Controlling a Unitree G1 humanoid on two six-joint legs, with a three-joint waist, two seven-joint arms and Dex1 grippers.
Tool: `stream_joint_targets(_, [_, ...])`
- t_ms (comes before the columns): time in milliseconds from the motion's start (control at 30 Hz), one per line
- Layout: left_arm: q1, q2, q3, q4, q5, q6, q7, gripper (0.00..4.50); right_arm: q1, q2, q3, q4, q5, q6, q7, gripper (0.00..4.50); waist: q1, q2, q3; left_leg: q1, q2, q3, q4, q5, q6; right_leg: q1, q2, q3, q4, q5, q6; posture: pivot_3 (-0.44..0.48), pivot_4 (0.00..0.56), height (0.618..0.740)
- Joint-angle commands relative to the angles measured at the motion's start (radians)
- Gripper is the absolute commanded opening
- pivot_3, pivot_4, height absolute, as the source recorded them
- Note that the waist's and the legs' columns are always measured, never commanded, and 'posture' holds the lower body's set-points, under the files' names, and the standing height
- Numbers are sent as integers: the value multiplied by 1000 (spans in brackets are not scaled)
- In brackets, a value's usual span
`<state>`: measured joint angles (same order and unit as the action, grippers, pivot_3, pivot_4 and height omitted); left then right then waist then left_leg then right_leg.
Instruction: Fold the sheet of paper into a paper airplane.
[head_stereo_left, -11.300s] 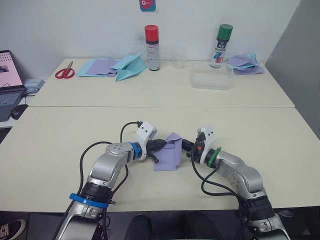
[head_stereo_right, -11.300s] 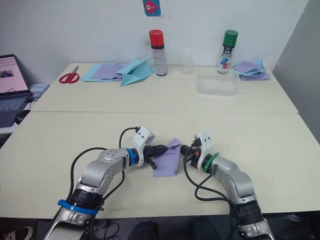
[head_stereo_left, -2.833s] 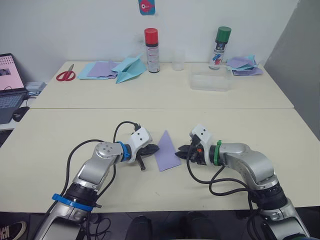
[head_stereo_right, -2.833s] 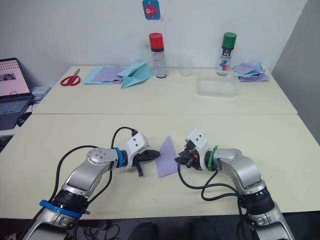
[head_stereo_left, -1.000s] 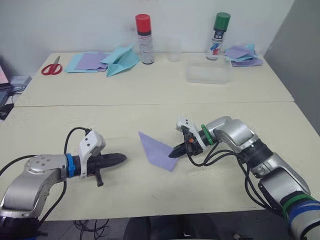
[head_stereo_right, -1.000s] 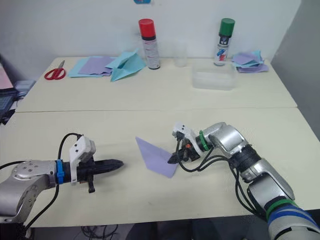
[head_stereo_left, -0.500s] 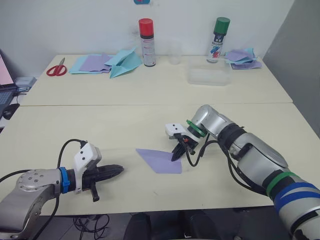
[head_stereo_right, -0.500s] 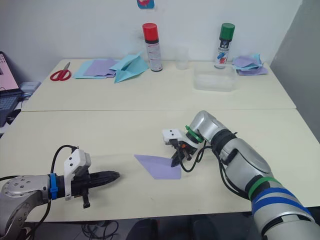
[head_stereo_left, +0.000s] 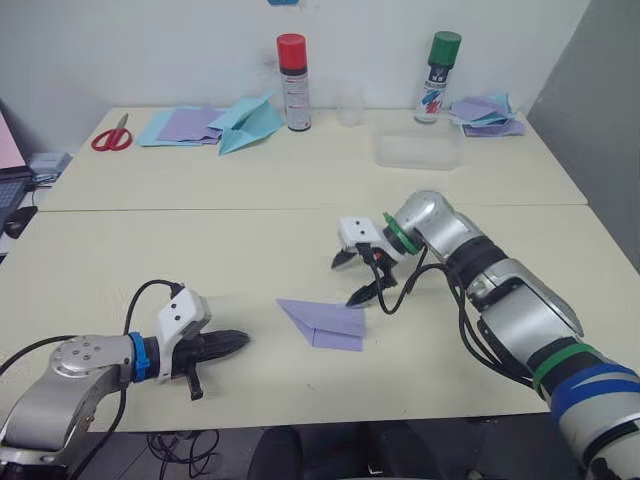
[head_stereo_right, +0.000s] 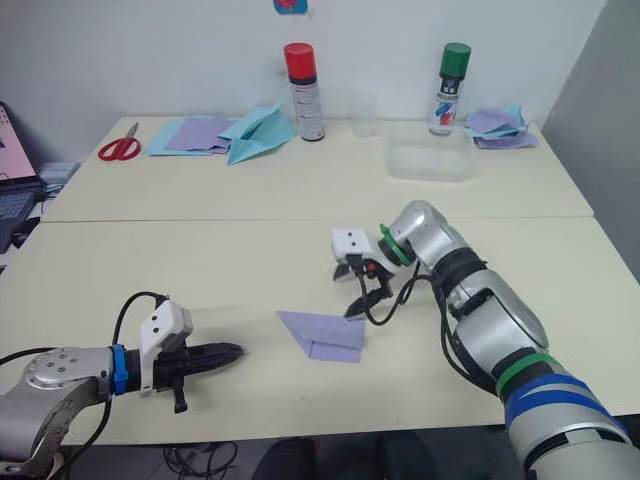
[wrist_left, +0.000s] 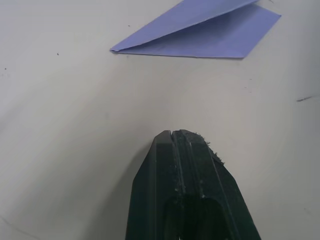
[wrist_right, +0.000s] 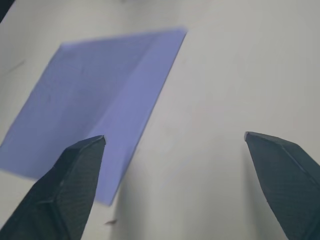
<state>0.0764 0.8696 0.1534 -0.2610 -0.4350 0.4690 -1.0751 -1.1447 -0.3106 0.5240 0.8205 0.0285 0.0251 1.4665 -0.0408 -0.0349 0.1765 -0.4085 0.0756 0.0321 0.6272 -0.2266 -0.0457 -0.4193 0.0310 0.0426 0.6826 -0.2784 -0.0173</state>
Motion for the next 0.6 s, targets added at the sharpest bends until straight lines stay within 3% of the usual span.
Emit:
stream_joint_targets(33, [-48, 3, 4, 20, 3, -27, -4, 0, 93, -55, -71, -280, 31, 107, -28, 4478, 9, 0, 0, -3, 0, 0, 0, 0, 0, -3, 1, 0, 0, 0, 0, 0, 150, 740])
stream_joint_targets(200, [-94, 1, 9, 56, 6, -48, -1, 0, 319, -112, -184, -761, 173, 377, -113, 4478, 12, 0, 0, -9, 2, 0, 0, 0, 0, -6, 1, -1, -1, -2, 3, 0, 150, 740])
stream_joint_targets(300, [-88, 7, 17, 67, 19, -73, 0, 0, 484, -138, -189, -929, 192, 380, -159, 4478, 9, 0, 0, -8, 2, 0, 1, 0, -1, -5, 1, -1, 0, -2, 3, 0, 150, 740])
stream_joint_targets(467, [-64, 20, 29, 45, 11, -83, -16, 0, 684, -177, -135, -974, 70, 130, -245, 4478, 10, 0, 0, -7, 1, 1, 2, 0, -1, -4, 2, -2, -1, -4, 5, 0, 150, 740])
stream_joint_targets(600, [-68, 15, 23, 35, 10, -81, -9, 0, 728, -127, -116, -902, -25, -5, -389, 4478, 6, 0, 0, -6, 1, 3, 3, 0, 0, -3, 3, -1, 0, -4, 7, 0, 150, 740])
